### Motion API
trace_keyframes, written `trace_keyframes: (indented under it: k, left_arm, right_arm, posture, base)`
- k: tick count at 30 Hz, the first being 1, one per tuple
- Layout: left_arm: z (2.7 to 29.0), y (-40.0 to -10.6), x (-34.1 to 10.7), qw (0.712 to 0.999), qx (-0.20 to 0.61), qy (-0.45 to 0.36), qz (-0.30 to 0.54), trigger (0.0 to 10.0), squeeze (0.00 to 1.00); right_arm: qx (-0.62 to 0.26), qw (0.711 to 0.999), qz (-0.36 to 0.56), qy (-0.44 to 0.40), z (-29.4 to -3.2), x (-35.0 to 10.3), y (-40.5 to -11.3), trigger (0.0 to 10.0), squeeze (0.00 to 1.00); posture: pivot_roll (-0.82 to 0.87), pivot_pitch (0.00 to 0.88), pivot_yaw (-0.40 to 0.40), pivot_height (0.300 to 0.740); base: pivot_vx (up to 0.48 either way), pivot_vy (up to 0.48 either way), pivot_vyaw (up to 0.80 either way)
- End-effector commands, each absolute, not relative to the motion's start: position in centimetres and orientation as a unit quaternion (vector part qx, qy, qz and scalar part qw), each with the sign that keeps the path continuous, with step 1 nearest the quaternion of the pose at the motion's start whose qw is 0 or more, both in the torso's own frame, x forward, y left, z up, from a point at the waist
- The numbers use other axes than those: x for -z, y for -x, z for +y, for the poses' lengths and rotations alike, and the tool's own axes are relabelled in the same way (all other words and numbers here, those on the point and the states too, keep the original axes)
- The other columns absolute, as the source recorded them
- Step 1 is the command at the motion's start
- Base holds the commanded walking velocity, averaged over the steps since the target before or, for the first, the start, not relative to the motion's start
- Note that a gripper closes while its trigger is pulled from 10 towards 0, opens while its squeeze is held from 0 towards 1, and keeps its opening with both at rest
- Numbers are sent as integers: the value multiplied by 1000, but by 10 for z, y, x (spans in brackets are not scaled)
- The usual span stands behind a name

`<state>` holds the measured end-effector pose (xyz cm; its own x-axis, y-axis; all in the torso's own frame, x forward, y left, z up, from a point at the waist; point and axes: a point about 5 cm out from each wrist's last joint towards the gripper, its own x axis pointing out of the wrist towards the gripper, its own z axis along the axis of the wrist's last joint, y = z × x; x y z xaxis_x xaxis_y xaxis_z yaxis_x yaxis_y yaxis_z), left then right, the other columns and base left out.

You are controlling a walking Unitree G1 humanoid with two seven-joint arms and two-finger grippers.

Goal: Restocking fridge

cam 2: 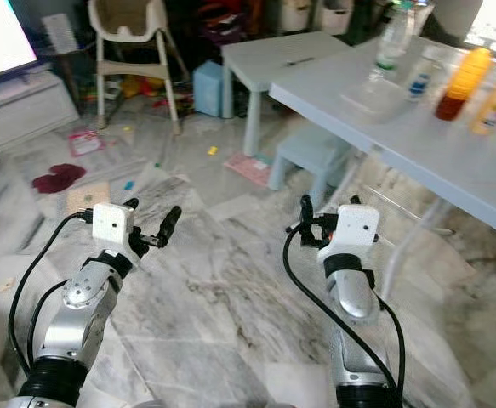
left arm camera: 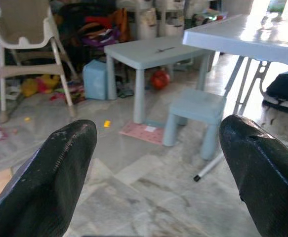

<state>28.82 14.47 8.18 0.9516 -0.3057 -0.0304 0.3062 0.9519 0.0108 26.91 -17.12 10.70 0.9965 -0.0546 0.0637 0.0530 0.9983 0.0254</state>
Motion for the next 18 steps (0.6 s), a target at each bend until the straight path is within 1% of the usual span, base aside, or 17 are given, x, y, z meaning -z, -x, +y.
trace_keyframes:
  k: [1, 3, 11, 18]
  left_arm:
    - [145, -288, -83, 987, 159, -12, 14, 10000, 0]
    - [145, -287, -79, 987, 159, -13, 18, 10000, 0]
    - [133, -292, -79, 986, 166, -4, 20, 10000, 0]
    - [134, -287, -76, 985, 168, -1, 24, 10000, 0]
  right_arm:
    - [32, 999, -25, -11, -173, -103, -267, 10000, 0]
    - [37, 999, -19, 0, -173, -100, -265, 10000, 0]
    - [36, 999, -12, 0, -172, -97, -265, 10000, 0]
    - [47, 999, -9, 0, -177, -95, -262, 10000, 0]
  posture:
    - [-59, 1, 19, 740]
    - [-61, 2, 20, 740]
    - [-67, 14, 18, 740]
    - [-66, 37, 25, 740]
  base:
    - [469, 0, 0]
    - [471, 0, 0]
    - [478, 0, 0]
    - [480, 0, 0]
